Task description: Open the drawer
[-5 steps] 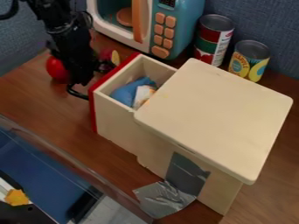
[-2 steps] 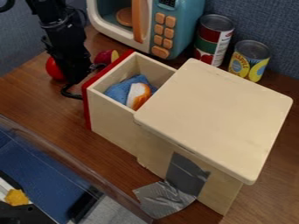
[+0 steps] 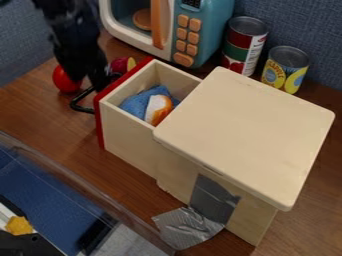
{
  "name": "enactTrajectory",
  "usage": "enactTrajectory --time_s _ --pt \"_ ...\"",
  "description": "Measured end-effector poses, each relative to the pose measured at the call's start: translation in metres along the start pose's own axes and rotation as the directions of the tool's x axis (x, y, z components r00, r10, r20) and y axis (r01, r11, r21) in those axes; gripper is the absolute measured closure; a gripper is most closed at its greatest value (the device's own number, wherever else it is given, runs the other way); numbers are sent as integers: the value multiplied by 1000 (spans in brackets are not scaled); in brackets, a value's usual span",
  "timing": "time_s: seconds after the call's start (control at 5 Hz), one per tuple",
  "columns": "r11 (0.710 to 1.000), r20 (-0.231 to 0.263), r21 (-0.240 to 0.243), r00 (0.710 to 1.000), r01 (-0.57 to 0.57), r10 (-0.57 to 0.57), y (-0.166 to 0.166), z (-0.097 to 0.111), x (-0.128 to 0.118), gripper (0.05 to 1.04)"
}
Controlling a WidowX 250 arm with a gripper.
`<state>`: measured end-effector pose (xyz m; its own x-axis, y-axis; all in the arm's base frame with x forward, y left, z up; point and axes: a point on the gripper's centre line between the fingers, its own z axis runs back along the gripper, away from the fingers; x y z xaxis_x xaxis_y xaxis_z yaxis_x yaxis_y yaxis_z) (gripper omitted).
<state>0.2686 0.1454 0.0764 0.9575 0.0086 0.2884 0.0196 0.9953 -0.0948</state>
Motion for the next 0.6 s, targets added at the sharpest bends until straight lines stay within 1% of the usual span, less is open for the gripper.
enactTrajectory --time_s 0.2,0.4,0.6 --pt "1000 69 -22 997 -22 23 -26 35 13 80" --pt "999 38 -34 999 26 -24 -61 36 26 83" --pt "996 -2 -11 996 90 -90 -96 29 39 83"
